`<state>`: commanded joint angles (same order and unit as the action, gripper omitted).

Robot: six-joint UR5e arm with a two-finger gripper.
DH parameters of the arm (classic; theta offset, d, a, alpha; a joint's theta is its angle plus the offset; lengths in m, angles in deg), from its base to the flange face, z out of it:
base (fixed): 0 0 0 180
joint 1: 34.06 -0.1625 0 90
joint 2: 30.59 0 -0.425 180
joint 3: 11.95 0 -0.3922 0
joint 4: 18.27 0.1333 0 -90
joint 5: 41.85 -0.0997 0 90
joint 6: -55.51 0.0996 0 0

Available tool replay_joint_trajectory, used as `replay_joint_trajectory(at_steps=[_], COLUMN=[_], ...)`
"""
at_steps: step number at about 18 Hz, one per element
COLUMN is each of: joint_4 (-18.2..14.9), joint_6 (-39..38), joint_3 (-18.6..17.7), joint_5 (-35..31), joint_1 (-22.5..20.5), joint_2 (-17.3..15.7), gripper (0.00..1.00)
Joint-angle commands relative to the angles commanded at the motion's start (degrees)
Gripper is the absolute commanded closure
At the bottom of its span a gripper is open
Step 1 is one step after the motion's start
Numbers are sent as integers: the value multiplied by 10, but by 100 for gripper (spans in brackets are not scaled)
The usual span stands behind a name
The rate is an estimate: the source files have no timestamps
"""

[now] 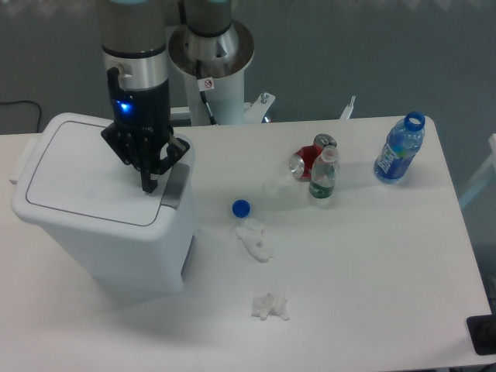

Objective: Close the trash can

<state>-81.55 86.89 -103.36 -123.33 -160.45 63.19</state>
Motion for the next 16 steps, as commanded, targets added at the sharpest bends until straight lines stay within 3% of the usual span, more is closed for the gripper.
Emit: replay_joint_trajectory(at_steps=[6,8,10,13,14,16], joint_4=[-2,-2,-2,-2,-1,-1], joint_6=[-5,-7,-9,-10,-4,-3], joint_3=[12,22,30,38,39,41], joint_5=[22,39,50,60,59,56], joint_1=[-9,-18,-25,-39,-48,-62], joint_2=[-5,-7,-8,-7,-7,-4], gripper=[100,94,73,29,5,0])
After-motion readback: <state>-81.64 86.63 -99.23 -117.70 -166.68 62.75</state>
